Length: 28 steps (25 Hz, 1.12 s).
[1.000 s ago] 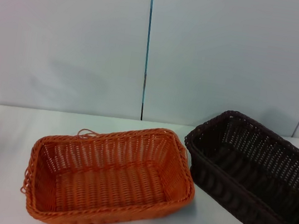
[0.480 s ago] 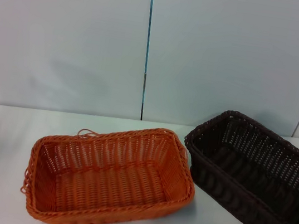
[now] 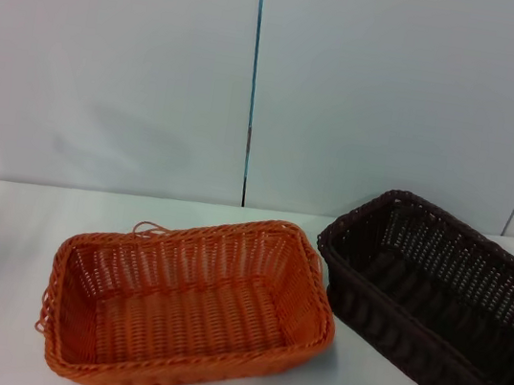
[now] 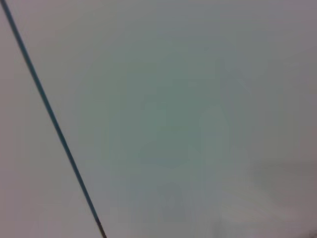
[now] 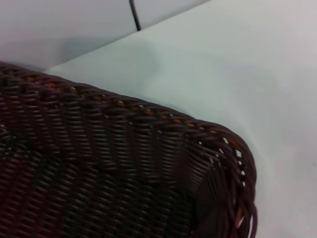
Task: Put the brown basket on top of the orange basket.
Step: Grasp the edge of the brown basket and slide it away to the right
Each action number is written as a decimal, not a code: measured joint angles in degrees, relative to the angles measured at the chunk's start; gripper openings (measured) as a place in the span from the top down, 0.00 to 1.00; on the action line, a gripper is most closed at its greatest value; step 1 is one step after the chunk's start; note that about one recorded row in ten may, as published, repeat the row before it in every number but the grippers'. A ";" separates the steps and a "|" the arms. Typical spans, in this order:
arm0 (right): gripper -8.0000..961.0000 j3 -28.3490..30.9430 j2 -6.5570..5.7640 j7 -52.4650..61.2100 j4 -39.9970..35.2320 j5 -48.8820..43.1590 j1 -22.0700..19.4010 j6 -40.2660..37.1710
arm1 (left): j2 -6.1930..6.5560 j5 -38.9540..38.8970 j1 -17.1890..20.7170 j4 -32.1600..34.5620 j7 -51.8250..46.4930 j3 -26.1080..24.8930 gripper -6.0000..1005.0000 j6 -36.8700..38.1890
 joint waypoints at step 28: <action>0.51 -5.13 -0.10 -0.15 -5.89 4.09 -0.20 8.21 | -0.30 1.50 0.16 -0.15 0.69 0.09 0.28 -0.78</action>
